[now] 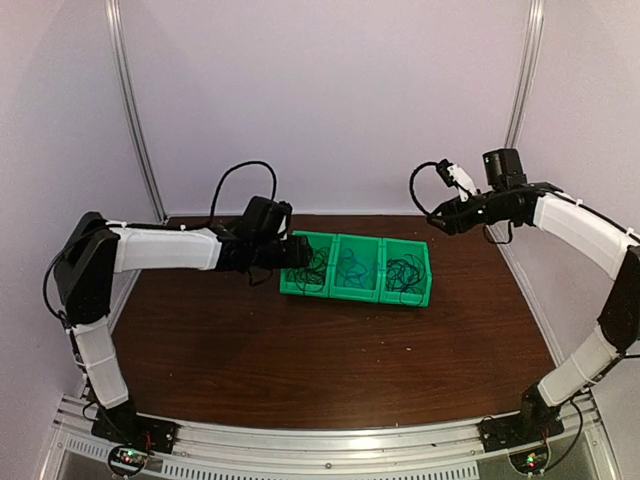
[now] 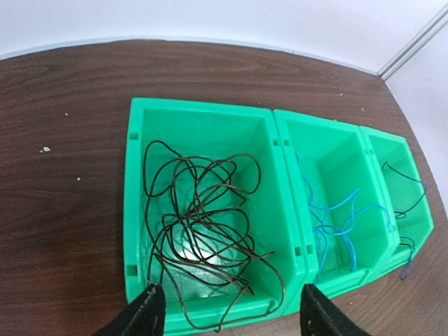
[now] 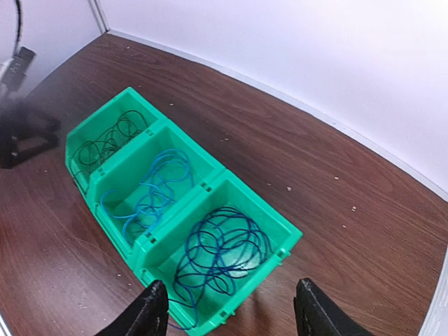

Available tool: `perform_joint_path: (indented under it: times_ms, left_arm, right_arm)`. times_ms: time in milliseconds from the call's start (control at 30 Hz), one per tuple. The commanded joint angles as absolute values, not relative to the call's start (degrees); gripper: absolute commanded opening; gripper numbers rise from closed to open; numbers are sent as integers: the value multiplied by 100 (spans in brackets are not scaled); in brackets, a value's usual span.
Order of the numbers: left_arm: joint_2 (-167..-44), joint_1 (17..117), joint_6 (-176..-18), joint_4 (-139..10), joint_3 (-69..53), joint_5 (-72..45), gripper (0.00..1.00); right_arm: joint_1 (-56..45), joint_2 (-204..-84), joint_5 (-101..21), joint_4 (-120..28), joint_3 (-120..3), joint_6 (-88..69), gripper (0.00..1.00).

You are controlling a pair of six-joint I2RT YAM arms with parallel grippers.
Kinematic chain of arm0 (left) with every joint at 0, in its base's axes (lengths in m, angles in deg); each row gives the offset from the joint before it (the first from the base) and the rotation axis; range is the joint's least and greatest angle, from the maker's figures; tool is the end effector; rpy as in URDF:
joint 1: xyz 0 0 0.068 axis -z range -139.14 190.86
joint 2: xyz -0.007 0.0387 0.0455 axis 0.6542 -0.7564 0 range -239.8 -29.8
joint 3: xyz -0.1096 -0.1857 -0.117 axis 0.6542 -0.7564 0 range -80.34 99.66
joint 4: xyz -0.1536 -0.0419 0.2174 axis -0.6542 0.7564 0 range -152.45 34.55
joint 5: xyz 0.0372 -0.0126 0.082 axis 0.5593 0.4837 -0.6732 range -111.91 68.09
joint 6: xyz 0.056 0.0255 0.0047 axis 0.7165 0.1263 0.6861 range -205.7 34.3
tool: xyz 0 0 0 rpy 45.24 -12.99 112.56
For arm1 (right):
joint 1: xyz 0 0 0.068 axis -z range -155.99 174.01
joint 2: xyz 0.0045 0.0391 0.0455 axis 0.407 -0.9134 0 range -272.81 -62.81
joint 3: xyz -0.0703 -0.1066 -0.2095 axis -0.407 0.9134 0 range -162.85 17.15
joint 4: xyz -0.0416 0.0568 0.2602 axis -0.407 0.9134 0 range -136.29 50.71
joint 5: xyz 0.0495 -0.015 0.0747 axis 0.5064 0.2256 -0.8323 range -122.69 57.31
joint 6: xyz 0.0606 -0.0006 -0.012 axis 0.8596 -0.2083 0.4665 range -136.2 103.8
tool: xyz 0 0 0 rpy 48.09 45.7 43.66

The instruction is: Untangle the cables

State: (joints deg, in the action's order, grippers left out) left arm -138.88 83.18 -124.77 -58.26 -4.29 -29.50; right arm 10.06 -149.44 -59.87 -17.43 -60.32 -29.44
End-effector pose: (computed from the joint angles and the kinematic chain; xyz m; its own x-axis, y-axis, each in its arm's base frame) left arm 0.3280 -0.2903 0.1754 -0.7188 -0.1902 -0.6686 0.1760 0.8807 -0.4397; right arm 0.3413 0.1068 0.2963 -0.4528 -0.3225 -0.8312 -0.6857 0.7219 0.0934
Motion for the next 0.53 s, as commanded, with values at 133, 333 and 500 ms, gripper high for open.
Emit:
perform_joint_path:
  times_ms: [133,333,500]
  left_arm:
    - [-12279,8366,-11510,-5386,-1266,-3125,73]
    - [-11451,8366,-11085,-5449,-1818,-3748,74]
    - [-11307,8366,-11079,-5422,-1881,-3901,73]
  right_arm:
    - [1654,-13701,-5578,-3322,-4723,-2295,69]
    - [1663,-13373,-5478,-3821,-4184,-2055,68]
    - [1674,-13254,-5571,-4222,-3890,-1775,68]
